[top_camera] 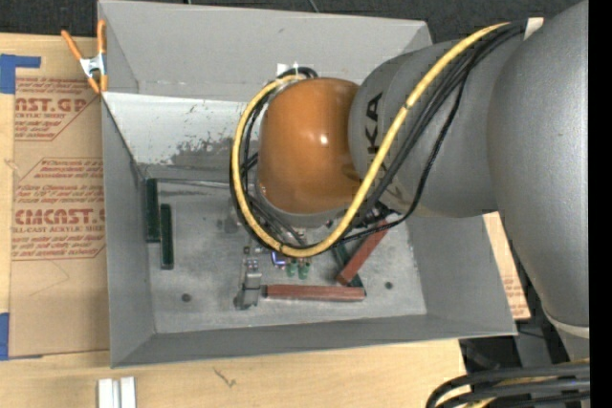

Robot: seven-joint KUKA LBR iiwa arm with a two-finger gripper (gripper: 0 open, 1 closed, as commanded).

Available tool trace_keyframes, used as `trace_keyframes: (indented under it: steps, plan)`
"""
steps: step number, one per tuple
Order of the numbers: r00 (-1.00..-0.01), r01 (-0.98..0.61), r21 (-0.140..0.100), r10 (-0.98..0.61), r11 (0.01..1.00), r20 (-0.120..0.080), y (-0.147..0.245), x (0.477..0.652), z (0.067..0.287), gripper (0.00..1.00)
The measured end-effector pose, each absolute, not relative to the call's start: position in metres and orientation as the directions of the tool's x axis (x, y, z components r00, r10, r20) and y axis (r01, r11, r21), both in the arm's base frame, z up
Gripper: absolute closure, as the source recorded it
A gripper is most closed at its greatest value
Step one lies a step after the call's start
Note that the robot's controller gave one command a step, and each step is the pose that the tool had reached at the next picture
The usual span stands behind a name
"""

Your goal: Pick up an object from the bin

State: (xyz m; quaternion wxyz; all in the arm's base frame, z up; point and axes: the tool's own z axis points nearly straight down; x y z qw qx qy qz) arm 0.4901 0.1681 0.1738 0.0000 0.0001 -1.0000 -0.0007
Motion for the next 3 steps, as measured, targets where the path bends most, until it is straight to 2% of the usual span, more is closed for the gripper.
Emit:
trace_keyframes:
  steps: [1,2,3]
  plan:
    - [-0.996,-0.094,0.001,-0.094,0.996,-0.006,0.169,0.499,0.146,0.0]
    - [-0.975,-0.223,0.001,-0.223,0.975,0.0,0.112,0.497,0.122,0.0]
    - [-0.969,-0.249,-0.002,-0.249,0.969,0.002,0.069,0.501,0.121,0.0]
